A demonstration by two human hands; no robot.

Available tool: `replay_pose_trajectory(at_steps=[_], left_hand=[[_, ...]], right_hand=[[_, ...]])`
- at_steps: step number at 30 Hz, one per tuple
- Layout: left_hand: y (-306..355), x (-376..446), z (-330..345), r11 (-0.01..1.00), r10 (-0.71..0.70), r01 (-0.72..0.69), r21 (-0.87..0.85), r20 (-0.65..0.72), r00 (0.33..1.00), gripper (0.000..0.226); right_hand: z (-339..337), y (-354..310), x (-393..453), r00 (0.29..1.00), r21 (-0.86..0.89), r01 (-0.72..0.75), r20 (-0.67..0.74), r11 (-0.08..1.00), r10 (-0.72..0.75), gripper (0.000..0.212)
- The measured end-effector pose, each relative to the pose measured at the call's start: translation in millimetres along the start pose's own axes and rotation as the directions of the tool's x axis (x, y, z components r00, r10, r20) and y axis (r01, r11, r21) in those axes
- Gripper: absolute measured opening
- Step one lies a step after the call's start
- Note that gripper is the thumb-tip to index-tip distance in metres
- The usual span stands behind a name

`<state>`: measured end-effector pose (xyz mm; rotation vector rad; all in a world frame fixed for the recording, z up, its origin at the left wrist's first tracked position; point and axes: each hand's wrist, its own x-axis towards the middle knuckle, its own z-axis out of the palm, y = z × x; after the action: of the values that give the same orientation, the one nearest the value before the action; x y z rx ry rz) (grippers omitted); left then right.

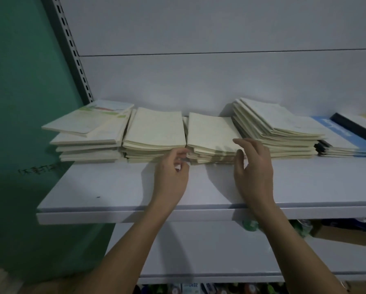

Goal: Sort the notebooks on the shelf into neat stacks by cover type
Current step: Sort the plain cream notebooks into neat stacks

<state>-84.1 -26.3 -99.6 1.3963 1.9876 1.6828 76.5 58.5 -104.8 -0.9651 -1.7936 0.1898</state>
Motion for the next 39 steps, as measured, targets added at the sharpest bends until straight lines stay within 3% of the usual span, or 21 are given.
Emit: replay_pose_trajectory(at_steps=[4, 8, 12, 18, 20, 23, 25, 28, 30, 32, 34, 36, 39], left_hand=[[9, -2, -26, 0.974, 0.177, -0.167, 0.152, -0.059, 0.982, 0.027], [18, 22, -88, 0.859, 0.335, -0.277, 0.431, -0.063, 0.94, 0.025], [16, 66, -149, 0.741, 0.243, -0.188, 0.644, 0.004, 0.97, 0.026], [6, 86, -192, 0.676, 0.068, -0.136, 0.725, 0.123, 0.99, 0.03], [-1, 85, -203, 0.714, 0.127, -0.165, 0.68, 0.106, 0.986, 0.027], [-5, 86, -210, 0.803, 0.242, -0.226, 0.551, 0.046, 0.969, 0.021], [0, 89, -207, 0.872, 0.242, -0.215, 0.44, -0.006, 0.97, 0.018], [17, 93, -197, 0.946, 0.115, -0.116, 0.301, 0.019, 0.993, 0.017], [27, 98, -191, 0.989, -0.077, 0.056, 0.139, 0.148, 0.986, 0.02], [36, 103, -186, 0.911, -0.294, 0.369, -0.184, 0.338, 0.894, 0.034], [46, 107, -185, 0.697, -0.37, 0.596, -0.399, 0.511, 0.776, 0.05], [51, 110, -184, 0.583, -0.344, 0.659, -0.475, 0.591, 0.73, 0.057], [54, 109, -188, 0.6, -0.341, 0.628, -0.496, 0.551, 0.762, 0.029]], right_hand=[[13, -31, 12, 0.985, 0.075, 0.115, 0.118, 0.991, -0.123, 0.028], [37, -73, 24, 0.895, 0.059, 0.228, 0.38, 0.972, -0.233, 0.032], [66, -113, 40, 0.785, -0.016, 0.333, 0.558, 0.943, -0.269, 0.057], [103, -143, 55, 0.605, -0.204, 0.346, 0.794, 0.916, -0.052, 0.087], [105, -142, 45, 0.609, -0.222, 0.379, 0.791, 0.898, -0.062, 0.087], [94, -140, 34, 0.72, -0.2, 0.402, 0.673, 0.894, -0.173, 0.057], [86, -137, 31, 0.738, -0.17, 0.423, 0.634, 0.89, -0.229, 0.043], [78, -141, 33, 0.833, -0.047, 0.225, 0.528, 0.973, -0.167, 0.037], [80, -148, 39, 0.917, 0.067, 0.043, 0.393, 0.997, -0.066, 0.035], [82, -157, 44, 0.963, 0.137, 0.005, 0.267, 0.991, -0.042, 0.035], [82, -170, 45, 0.979, 0.174, 0.029, 0.193, 0.984, -0.063, 0.038], [83, -183, 41, 0.965, 0.161, 0.137, 0.2, 0.977, -0.169, 0.047], [90, -191, 38, 0.889, 0.119, 0.341, 0.281, 0.933, -0.361, 0.053]])
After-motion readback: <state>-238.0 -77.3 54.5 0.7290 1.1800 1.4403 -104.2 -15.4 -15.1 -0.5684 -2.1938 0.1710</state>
